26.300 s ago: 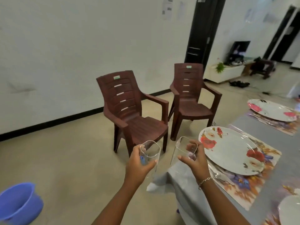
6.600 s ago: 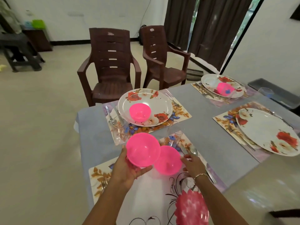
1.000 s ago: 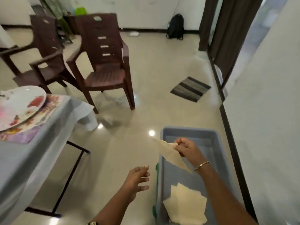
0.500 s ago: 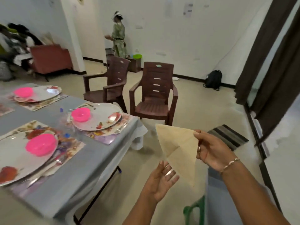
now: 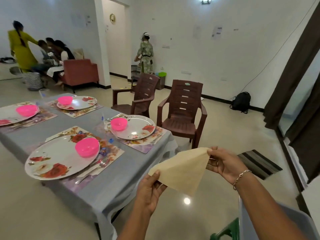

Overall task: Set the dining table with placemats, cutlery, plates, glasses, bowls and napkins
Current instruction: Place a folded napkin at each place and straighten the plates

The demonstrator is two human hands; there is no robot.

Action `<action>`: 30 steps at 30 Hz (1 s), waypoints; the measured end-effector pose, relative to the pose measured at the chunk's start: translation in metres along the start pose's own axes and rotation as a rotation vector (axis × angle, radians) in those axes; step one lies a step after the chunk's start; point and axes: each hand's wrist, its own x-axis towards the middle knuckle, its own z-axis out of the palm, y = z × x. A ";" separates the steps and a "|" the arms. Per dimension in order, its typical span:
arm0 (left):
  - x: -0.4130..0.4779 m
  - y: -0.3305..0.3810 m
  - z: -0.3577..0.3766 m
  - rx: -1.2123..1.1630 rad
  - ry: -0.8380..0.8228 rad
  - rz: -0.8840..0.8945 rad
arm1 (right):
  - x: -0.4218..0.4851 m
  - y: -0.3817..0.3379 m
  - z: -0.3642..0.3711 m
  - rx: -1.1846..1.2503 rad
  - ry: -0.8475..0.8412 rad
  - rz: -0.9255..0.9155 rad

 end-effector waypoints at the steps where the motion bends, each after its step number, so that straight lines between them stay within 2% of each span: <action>1: -0.004 0.006 -0.002 0.009 0.012 0.021 | -0.002 0.000 0.005 -0.025 0.005 -0.014; 4: -0.015 0.019 -0.004 0.078 0.044 0.111 | -0.007 0.000 0.017 -0.116 0.045 -0.083; 8: -0.023 0.028 -0.007 0.220 0.104 0.315 | -0.011 0.000 0.024 -0.190 0.075 -0.189; 12: -0.033 0.034 -0.008 0.364 0.086 0.470 | -0.015 0.000 0.025 -0.285 0.049 -0.297; 18: -0.045 0.040 -0.011 0.569 0.052 0.505 | -0.020 -0.001 0.028 -0.403 -0.046 -0.393; 25: -0.061 0.046 -0.011 0.678 0.106 0.583 | -0.022 0.000 0.033 -0.535 -0.040 -0.470; 28: -0.067 0.048 -0.012 0.688 0.133 0.577 | -0.024 0.001 0.035 -0.443 -0.058 -0.438; 30: -0.071 0.050 -0.013 0.627 0.091 0.522 | -0.024 0.001 0.039 -0.325 -0.087 -0.357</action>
